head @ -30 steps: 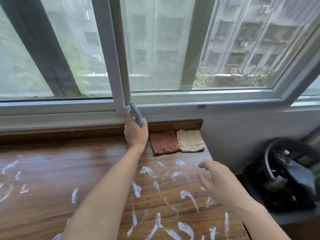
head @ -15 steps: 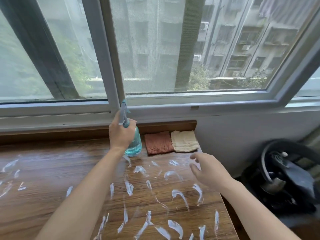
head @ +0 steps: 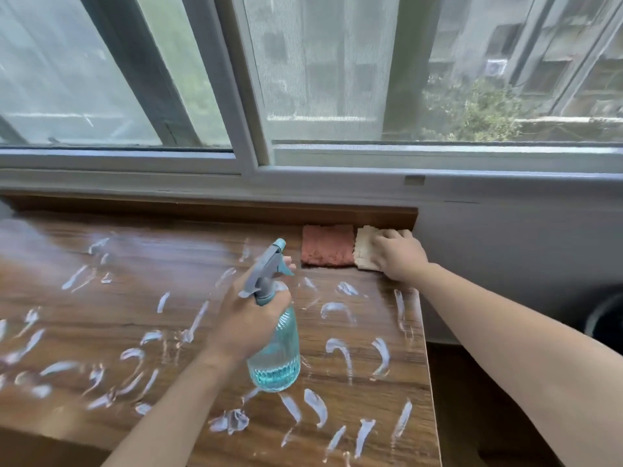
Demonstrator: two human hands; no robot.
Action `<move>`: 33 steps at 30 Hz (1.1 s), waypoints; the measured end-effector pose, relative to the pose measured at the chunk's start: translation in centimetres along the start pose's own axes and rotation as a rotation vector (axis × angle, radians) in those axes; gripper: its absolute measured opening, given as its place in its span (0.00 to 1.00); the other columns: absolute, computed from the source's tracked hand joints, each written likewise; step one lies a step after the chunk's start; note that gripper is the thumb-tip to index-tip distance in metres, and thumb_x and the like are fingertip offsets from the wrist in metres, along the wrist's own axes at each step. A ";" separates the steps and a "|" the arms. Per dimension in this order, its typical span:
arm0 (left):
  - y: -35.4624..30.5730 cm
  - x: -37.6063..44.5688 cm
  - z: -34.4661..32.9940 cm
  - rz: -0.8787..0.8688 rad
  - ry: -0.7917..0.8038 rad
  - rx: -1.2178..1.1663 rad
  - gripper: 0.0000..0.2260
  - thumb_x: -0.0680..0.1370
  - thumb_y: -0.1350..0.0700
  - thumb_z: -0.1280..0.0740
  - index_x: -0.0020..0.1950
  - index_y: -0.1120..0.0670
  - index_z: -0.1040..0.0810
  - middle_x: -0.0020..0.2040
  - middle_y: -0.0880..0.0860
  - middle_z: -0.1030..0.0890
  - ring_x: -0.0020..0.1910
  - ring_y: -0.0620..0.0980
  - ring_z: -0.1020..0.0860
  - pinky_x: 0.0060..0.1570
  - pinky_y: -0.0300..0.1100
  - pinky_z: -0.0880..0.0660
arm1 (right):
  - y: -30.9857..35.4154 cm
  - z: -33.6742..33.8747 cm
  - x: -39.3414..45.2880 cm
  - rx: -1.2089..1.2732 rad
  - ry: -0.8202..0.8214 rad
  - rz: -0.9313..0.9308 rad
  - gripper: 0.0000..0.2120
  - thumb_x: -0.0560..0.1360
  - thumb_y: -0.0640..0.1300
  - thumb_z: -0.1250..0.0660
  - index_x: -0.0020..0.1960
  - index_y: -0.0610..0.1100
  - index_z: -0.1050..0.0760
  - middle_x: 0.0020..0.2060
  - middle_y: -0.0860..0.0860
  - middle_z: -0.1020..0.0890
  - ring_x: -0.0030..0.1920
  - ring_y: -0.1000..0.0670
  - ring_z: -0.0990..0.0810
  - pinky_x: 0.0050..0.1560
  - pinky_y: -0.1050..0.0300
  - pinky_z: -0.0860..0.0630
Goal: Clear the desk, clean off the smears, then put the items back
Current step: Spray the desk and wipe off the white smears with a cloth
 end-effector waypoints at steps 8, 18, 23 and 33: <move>-1.4 -5.7 -2.6 0.021 0.173 0.108 0.15 0.80 0.60 0.34 0.51 0.37 0.25 0.30 0.44 0.37 0.28 0.45 0.38 0.30 0.37 0.37 | -1.5 1.0 -0.3 0.094 -0.034 0.075 0.28 0.73 0.73 0.40 0.53 0.50 0.20 0.51 0.45 0.21 0.54 0.38 0.25 0.55 0.49 0.28; -2.1 -7.1 -8.3 0.116 0.431 0.240 0.07 0.74 0.59 0.36 0.51 0.52 0.26 0.34 0.49 0.30 0.31 0.49 0.34 0.33 0.41 0.35 | -3.1 1.1 -2.0 0.042 0.254 0.102 0.21 0.80 0.45 0.41 0.73 0.53 0.29 0.67 0.43 0.31 0.64 0.38 0.33 0.69 0.48 0.36; -1.9 -5.8 -10.1 0.165 0.452 0.381 0.08 0.72 0.57 0.37 0.51 0.52 0.26 0.33 0.48 0.30 0.33 0.52 0.33 0.36 0.45 0.36 | -3.3 0.6 -1.8 0.035 0.274 0.086 0.25 0.80 0.46 0.42 0.76 0.60 0.35 0.70 0.46 0.34 0.65 0.37 0.35 0.71 0.42 0.34; -2.1 -5.3 -10.3 0.201 0.491 0.366 0.10 0.71 0.55 0.36 0.51 0.54 0.25 0.35 0.49 0.29 0.33 0.52 0.33 0.36 0.45 0.35 | -3.4 0.5 -1.1 0.017 0.278 0.094 0.24 0.81 0.49 0.40 0.77 0.59 0.34 0.72 0.46 0.34 0.69 0.37 0.36 0.72 0.43 0.35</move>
Point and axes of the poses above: each hand's wrist, its own x-axis towards the middle knuckle, its own z-axis out of the back of the hand, y = z × x, the point moved 2 cm from there along x, towards the middle knuckle
